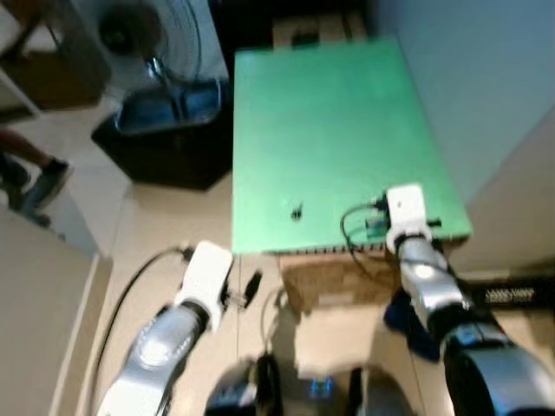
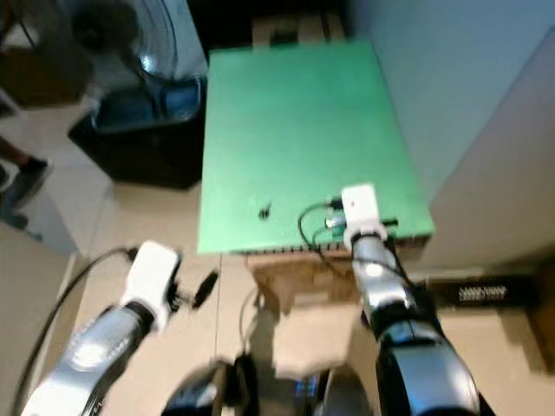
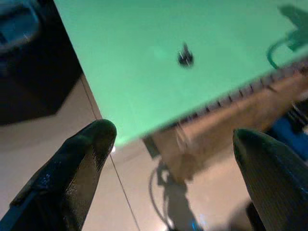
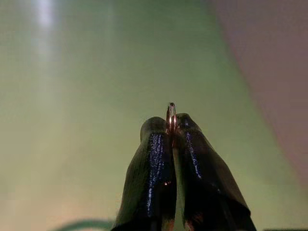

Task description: Hang keys on a hook

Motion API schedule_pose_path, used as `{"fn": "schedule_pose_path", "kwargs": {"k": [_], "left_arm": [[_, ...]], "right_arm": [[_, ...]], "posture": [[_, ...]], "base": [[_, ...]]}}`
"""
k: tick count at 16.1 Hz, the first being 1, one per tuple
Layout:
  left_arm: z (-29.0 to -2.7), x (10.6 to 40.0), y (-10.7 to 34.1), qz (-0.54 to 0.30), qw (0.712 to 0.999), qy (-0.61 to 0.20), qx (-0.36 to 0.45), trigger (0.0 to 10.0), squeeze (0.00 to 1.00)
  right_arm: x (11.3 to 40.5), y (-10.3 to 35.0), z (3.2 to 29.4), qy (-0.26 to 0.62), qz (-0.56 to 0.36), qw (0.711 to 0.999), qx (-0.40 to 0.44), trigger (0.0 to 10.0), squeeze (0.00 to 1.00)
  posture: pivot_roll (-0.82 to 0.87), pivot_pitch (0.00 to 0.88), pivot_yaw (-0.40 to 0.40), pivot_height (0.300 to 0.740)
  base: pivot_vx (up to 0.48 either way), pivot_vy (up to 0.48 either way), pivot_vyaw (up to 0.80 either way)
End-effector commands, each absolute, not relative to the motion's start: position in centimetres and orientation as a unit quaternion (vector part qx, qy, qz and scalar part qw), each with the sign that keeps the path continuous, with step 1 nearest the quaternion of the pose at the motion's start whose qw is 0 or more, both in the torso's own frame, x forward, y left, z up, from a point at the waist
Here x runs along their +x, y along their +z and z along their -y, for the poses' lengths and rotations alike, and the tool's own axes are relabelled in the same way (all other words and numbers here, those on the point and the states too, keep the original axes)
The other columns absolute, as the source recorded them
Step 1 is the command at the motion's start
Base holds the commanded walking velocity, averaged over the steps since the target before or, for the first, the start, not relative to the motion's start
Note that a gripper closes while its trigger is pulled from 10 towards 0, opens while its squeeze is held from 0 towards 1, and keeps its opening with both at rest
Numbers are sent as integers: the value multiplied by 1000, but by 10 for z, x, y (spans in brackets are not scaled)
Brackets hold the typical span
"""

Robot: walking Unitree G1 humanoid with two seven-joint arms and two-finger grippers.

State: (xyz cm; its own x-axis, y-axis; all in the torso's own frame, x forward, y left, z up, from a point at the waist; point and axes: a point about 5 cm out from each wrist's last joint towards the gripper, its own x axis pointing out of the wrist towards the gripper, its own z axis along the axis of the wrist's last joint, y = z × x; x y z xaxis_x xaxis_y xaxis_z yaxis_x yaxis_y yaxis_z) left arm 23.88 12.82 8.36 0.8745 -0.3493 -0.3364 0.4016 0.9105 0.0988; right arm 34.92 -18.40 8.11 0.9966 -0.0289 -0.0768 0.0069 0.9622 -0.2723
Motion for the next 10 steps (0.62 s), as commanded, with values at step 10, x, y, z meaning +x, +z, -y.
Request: {"fn": "schedule_pose_path", "kwargs": {"k": [10], "left_arm": [[-114, 333, 89, -100, 985, -121, 70, 10000, 0]], "right_arm": [[372, 153, 212, -14, 49, 995, -90, 0, 0]], "posture": [[-174, 0, 103, 740]], "base": [[0, 0, 0]]}}
